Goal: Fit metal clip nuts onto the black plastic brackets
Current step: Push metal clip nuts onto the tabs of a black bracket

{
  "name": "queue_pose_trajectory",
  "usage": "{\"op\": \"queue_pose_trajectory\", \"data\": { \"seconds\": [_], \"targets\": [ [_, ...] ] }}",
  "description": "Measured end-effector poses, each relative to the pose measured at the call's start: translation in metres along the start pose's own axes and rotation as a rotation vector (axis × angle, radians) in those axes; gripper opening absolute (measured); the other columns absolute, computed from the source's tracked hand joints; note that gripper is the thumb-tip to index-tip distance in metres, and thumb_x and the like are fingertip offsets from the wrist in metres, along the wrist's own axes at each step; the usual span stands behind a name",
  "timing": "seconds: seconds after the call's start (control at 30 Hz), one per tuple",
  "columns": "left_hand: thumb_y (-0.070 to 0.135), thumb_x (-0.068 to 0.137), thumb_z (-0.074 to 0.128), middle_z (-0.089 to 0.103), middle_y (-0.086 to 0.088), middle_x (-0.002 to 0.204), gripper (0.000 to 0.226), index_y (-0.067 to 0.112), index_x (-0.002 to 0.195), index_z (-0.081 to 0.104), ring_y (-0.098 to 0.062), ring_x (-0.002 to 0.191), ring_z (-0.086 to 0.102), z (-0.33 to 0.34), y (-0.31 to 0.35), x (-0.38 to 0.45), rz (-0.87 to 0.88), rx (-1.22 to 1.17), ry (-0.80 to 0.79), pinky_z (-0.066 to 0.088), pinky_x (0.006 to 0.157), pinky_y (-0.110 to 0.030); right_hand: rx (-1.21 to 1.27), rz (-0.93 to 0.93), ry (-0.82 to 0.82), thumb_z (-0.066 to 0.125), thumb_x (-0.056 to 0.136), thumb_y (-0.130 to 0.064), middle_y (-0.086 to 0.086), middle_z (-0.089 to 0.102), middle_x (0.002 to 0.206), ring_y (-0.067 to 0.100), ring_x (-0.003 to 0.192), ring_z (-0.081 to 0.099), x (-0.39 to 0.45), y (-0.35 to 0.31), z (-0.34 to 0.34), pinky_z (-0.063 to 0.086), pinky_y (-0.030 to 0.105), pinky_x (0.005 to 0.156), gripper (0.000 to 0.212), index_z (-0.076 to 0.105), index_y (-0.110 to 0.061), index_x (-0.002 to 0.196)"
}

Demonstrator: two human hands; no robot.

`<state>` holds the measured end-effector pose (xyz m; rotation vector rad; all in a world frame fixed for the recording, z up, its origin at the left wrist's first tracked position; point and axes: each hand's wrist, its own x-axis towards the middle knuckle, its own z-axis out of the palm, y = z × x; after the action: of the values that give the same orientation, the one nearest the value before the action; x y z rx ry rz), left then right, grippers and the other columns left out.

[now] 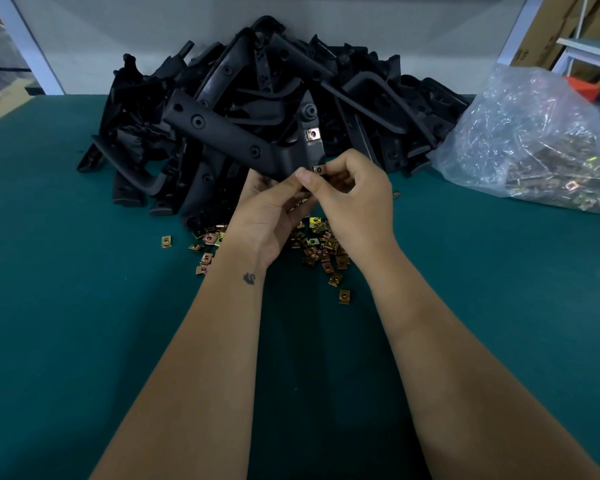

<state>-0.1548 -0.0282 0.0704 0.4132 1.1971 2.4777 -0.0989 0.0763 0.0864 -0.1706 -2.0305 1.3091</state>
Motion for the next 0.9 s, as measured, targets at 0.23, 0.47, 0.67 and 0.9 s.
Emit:
{"op": "queue_pose_trajectory", "data": {
  "seconds": [0.23, 0.47, 0.67, 0.9],
  "targets": [
    [0.001, 0.093, 0.062, 0.073, -0.002, 0.091, 0.023, 0.009, 0.115, 0.056, -0.009, 0.072, 0.068, 0.001, -0.001, 0.001, -0.03, -0.019, 0.032, 0.058, 0.073, -0.03, -0.001, -0.031, 0.028, 0.077, 0.084, -0.024, -0.019, 0.061, 0.067, -0.009, 0.069, 0.058, -0.003, -0.005, 0.0, 0.043, 0.007, 0.066, 0.017, 0.064, -0.013, 0.08],
    [0.008, 0.098, 0.059, 0.073, 0.0, 0.078, 0.01, 0.005, 0.107, 0.059, -0.007, 0.065, 0.068, 0.005, 0.001, 0.001, -0.062, -0.041, 0.072, 0.058, 0.07, -0.026, -0.094, -0.043, 0.064, 0.071, 0.089, -0.031, -0.004, 0.064, 0.097, 0.005, 0.089, 0.059, -0.005, -0.005, 0.002, 0.049, 0.02, 0.079, 0.021, 0.066, -0.013, 0.098],
    [0.014, 0.098, 0.059, 0.074, 0.0, 0.094, 0.03, 0.001, 0.126, 0.058, -0.01, 0.077, 0.07, 0.008, -0.001, 0.001, -0.091, 0.099, 0.133, 0.051, 0.069, -0.025, -0.217, -0.105, 0.109, 0.067, 0.091, -0.026, -0.002, 0.062, 0.096, 0.016, 0.093, 0.059, -0.004, -0.002, 0.004, 0.05, 0.035, 0.083, 0.022, 0.067, -0.005, 0.098],
    [0.011, 0.1, 0.055, 0.074, 0.0, 0.097, 0.022, 0.009, 0.121, 0.063, -0.011, 0.08, 0.069, 0.011, 0.001, 0.0, -0.084, 0.125, 0.101, 0.05, 0.066, -0.022, -0.232, -0.116, 0.106, 0.066, 0.092, -0.021, -0.01, 0.056, 0.095, 0.012, 0.094, 0.057, -0.002, -0.002, 0.003, 0.045, 0.023, 0.082, 0.019, 0.067, -0.006, 0.103]
  ]
}}
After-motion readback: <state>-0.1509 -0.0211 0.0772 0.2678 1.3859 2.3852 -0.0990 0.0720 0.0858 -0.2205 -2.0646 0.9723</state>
